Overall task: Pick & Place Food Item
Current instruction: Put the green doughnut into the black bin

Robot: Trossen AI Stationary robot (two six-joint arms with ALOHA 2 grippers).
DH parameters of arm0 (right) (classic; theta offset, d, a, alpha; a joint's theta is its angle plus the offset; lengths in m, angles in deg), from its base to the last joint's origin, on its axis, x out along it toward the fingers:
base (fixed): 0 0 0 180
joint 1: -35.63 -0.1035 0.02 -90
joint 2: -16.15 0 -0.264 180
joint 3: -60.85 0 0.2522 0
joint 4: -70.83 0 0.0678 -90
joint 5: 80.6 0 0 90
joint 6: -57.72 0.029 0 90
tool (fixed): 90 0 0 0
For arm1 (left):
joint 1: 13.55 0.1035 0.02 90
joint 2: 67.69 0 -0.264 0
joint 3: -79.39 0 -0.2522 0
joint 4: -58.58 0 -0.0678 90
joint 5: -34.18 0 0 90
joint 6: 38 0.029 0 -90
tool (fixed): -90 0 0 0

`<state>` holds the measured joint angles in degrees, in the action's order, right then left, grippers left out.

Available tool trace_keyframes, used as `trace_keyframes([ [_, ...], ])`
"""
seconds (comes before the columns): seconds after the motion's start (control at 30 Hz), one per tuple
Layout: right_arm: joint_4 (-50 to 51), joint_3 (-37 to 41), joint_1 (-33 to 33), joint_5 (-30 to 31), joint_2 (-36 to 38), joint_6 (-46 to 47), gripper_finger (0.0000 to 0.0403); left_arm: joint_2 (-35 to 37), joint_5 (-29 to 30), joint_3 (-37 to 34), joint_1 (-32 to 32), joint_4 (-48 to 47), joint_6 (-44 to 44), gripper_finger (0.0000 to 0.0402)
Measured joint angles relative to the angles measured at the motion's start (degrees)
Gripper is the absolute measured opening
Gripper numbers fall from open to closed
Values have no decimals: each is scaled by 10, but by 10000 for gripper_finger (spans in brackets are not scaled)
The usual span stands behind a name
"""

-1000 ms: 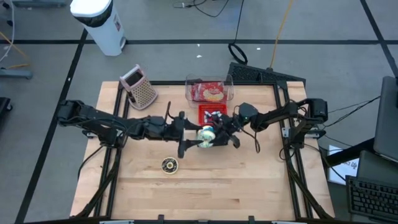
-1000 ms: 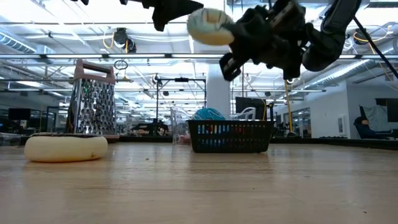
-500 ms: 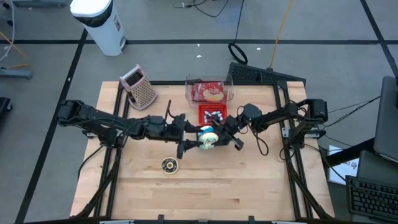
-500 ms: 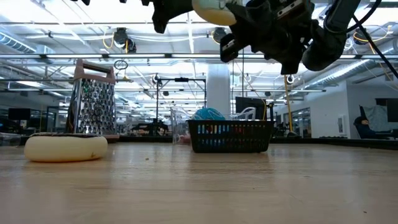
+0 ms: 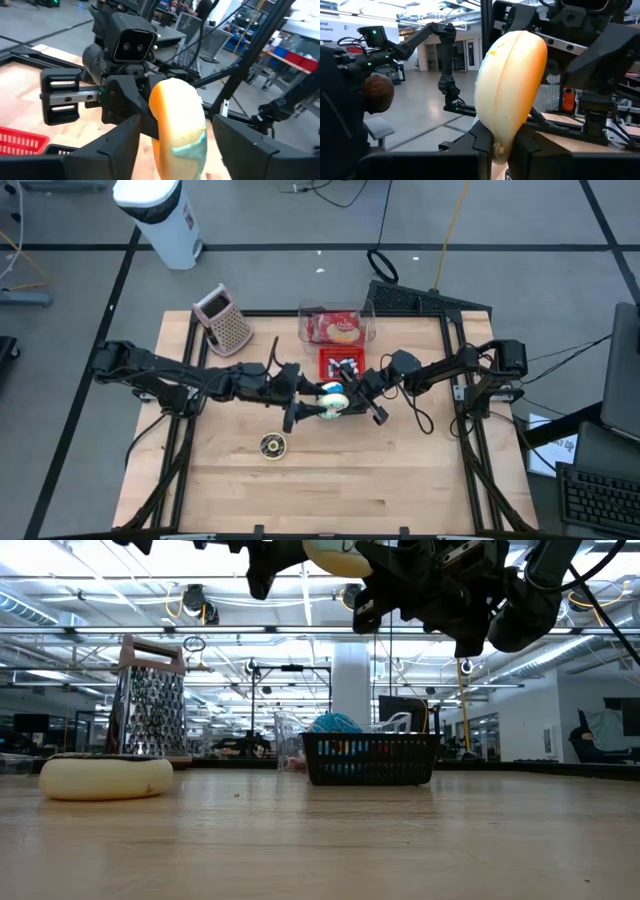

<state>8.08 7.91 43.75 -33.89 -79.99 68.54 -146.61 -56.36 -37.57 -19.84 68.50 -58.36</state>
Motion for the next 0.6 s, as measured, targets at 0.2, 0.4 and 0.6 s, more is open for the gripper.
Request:
trace_keyframes([
  [0.2,1,0,0,0,0,0,23,0,-51,0,4,0,-12,177],
  [0.4,15,0,1,1,0,6,43,0,-70,0,4,0,-7,97],
  [0.6,25,0,1,30,0,4,80,-2,-70,0,3,0,10,27],
])
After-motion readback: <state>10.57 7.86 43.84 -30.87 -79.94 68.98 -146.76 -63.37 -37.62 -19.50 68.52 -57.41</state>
